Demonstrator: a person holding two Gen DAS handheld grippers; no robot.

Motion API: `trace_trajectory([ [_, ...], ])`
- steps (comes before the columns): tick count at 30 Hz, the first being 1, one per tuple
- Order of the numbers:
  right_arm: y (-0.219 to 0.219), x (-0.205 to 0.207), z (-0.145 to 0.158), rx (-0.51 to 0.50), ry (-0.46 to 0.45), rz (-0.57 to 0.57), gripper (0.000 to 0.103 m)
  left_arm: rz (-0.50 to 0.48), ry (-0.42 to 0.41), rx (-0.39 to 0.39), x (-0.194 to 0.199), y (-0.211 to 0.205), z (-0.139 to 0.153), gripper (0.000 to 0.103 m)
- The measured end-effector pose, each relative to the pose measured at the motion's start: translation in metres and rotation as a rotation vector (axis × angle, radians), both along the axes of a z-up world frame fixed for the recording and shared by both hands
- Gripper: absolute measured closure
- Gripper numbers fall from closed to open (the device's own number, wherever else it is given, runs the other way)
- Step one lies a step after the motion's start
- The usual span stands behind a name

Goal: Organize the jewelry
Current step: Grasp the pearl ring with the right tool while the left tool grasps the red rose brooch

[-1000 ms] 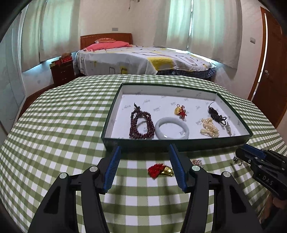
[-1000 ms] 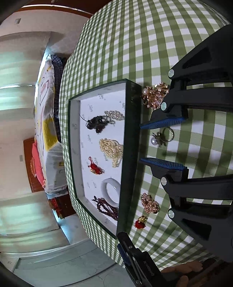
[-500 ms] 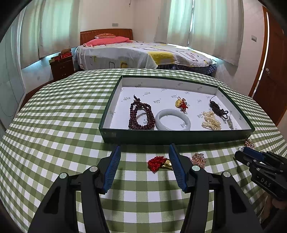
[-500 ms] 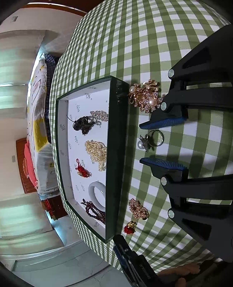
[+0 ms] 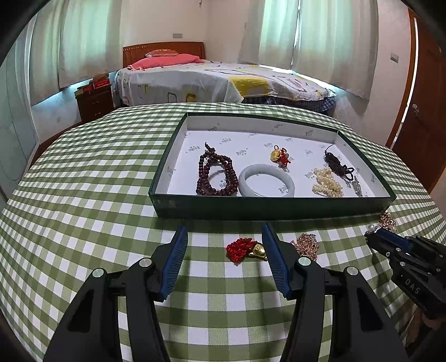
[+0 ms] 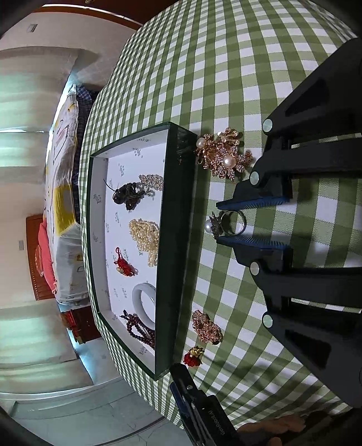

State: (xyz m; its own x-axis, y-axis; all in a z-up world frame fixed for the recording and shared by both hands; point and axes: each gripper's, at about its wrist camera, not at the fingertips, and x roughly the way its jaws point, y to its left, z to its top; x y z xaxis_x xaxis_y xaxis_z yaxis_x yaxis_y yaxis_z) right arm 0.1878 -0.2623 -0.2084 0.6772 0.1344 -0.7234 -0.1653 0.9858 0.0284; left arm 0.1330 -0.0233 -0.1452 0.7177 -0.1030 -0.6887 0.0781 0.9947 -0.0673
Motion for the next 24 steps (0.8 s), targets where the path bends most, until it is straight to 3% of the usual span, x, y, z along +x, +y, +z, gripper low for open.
trace_trajectory([
  [24,-0.001,0.001,0.001,0.016,-0.005,-0.003,0.084,-0.038,0.070,0.012,0.007,-0.009,-0.015,0.048],
])
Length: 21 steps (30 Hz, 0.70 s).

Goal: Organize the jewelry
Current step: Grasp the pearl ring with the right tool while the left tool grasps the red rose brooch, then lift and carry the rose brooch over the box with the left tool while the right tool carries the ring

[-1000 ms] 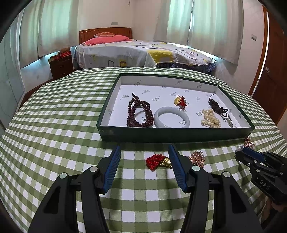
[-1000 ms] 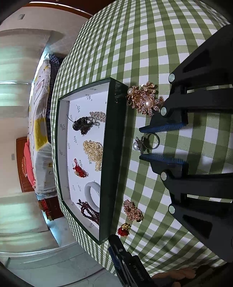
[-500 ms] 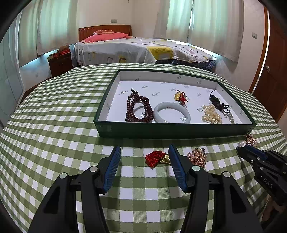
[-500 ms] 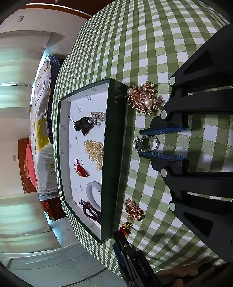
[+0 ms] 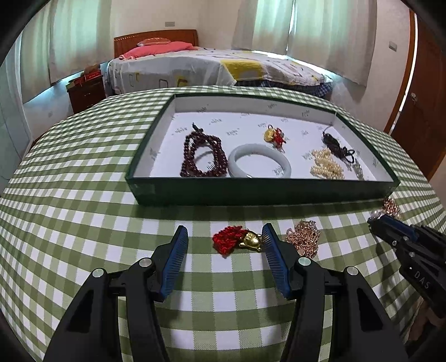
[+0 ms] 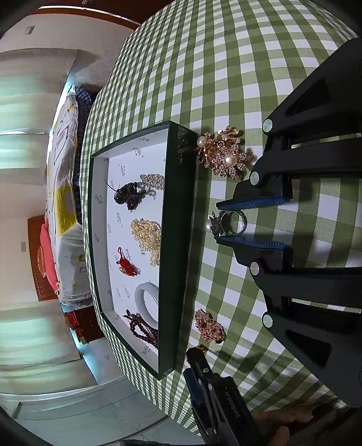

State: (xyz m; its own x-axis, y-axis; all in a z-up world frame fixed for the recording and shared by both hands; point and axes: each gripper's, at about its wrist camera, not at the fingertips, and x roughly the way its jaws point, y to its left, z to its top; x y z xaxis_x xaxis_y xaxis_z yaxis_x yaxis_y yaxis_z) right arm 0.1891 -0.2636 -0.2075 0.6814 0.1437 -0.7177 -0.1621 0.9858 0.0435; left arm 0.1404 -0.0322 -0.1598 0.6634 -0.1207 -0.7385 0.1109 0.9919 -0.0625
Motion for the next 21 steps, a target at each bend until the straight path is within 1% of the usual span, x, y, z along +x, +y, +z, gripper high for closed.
trace_trajectory([
  [3,0.0002,0.0000,-0.0002,0.001,-0.001,0.000,0.084,-0.010,0.001,0.006,0.0006,-0.0016,0.0006,0.049],
  [4,0.0002,0.0000,-0.0001,0.001,-0.001,0.000,0.084,-0.012,0.000,0.007,0.0001,-0.0018,0.0007,0.052],
  [5,0.0001,0.0000,-0.0001,0.000,-0.001,0.000,0.084,-0.014,-0.002,0.005,-0.0005,-0.0020,0.0008,0.058],
  [6,0.0000,0.0001,-0.0002,0.001,-0.001,0.000,0.084,-0.019,-0.004,0.004,-0.0007,-0.0027,0.0010,0.062],
  [8,0.0000,0.0001,-0.0002,0.000,0.000,0.000,0.084,-0.033,-0.007,0.003,-0.0027,-0.0037,0.0015,0.073],
  [9,-0.0001,0.0001,-0.0003,0.000,0.000,0.000,0.084,-0.039,-0.008,0.001,-0.0030,-0.0043,0.0014,0.076],
  [10,-0.0001,0.0001,-0.0003,0.001,0.000,-0.001,0.084,-0.045,-0.011,0.002,-0.0044,-0.0049,0.0013,0.082],
  [12,0.0002,0.0003,-0.0004,0.000,-0.001,-0.001,0.084,-0.051,-0.013,-0.003,-0.0052,-0.0048,0.0011,0.086],
  [16,-0.0002,0.0002,-0.0004,0.001,-0.001,0.000,0.084,-0.056,-0.010,-0.029,-0.0056,-0.0023,0.0012,0.086],
  [21,-0.0002,0.0002,-0.0006,0.003,-0.001,-0.001,0.084,-0.054,-0.009,-0.037,-0.0066,-0.0011,0.0016,0.086],
])
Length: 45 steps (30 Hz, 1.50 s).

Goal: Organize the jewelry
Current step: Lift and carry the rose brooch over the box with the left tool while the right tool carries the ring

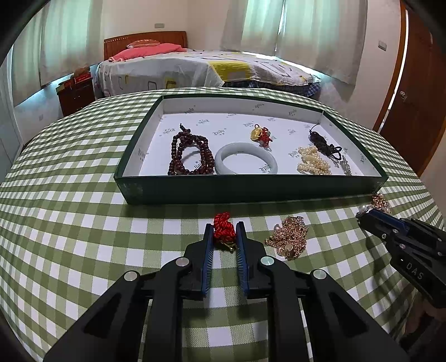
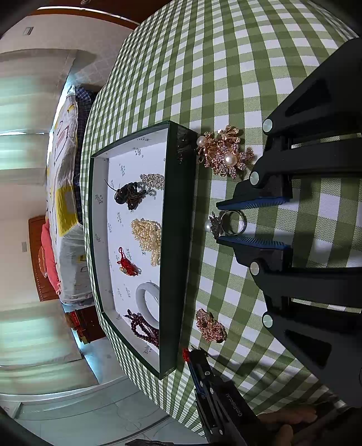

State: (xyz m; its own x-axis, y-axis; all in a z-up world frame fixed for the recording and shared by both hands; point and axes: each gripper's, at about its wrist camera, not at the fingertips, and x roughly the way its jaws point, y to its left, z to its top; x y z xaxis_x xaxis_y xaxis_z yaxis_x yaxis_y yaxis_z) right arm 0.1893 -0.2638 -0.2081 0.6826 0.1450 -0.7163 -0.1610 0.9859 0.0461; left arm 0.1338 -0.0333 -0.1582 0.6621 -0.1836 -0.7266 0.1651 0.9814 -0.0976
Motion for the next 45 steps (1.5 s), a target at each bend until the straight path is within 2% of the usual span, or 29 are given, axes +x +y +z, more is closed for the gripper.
trace_trajectory([
  [21,0.008,-0.005,0.015,0.014,-0.042,0.007,0.084,0.005,-0.038,0.000,-0.005,0.000,0.019,0.086],
  [36,0.014,-0.004,0.059,0.063,-0.130,0.021,0.084,0.002,-0.111,-0.037,0.004,-0.003,0.058,0.086],
  [45,0.023,0.035,0.089,0.070,-0.207,0.044,0.084,0.005,-0.155,-0.054,0.038,-0.006,0.078,0.086],
])
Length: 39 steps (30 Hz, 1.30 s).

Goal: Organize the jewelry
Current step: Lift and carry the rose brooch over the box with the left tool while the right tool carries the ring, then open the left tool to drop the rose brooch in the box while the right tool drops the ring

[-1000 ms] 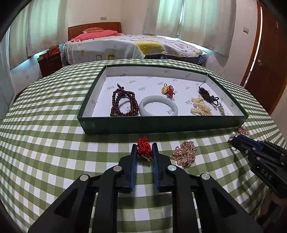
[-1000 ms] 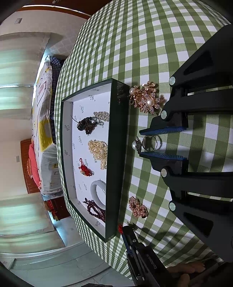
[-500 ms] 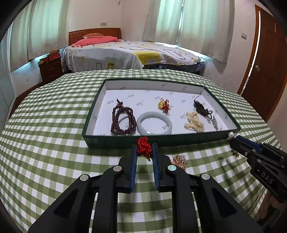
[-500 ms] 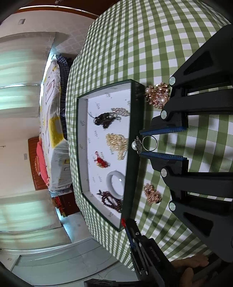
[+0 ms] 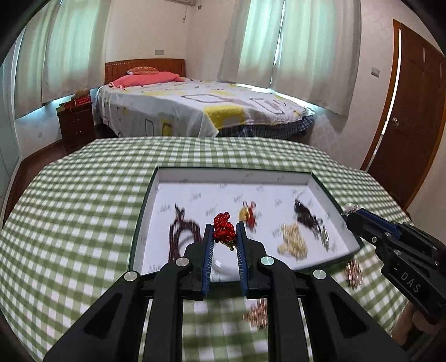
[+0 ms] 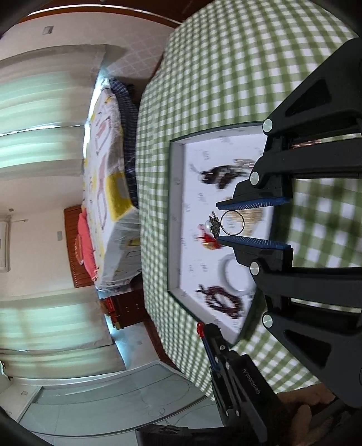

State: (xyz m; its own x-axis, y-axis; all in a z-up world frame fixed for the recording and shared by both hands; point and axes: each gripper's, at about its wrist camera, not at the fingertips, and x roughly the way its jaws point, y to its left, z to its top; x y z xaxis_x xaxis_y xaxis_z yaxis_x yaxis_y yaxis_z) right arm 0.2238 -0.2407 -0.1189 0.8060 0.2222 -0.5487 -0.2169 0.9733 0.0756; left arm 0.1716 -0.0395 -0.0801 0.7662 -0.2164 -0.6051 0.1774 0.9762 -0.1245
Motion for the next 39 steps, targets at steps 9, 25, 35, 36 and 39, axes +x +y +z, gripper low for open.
trace_trajectory([
  [9,0.005,0.053,0.012,0.011,-0.037,-0.007,0.084,0.006,-0.008,0.012,0.053,-0.012,0.008,0.086],
  [25,0.013,0.139,-0.060,-0.015,0.213,-0.022,0.084,0.028,0.263,0.076,0.131,-0.025,-0.058,0.086],
  [35,0.016,0.149,-0.073,-0.037,0.291,-0.030,0.084,0.033,0.342,0.126,0.142,-0.031,-0.070,0.085],
  [36,0.017,0.150,-0.073,-0.038,0.296,-0.031,0.084,0.032,0.344,0.126,0.142,-0.031,-0.070,0.084],
  [39,0.018,0.149,-0.074,-0.039,0.303,-0.030,0.083,0.034,0.344,0.120,0.142,-0.031,-0.070,0.078],
])
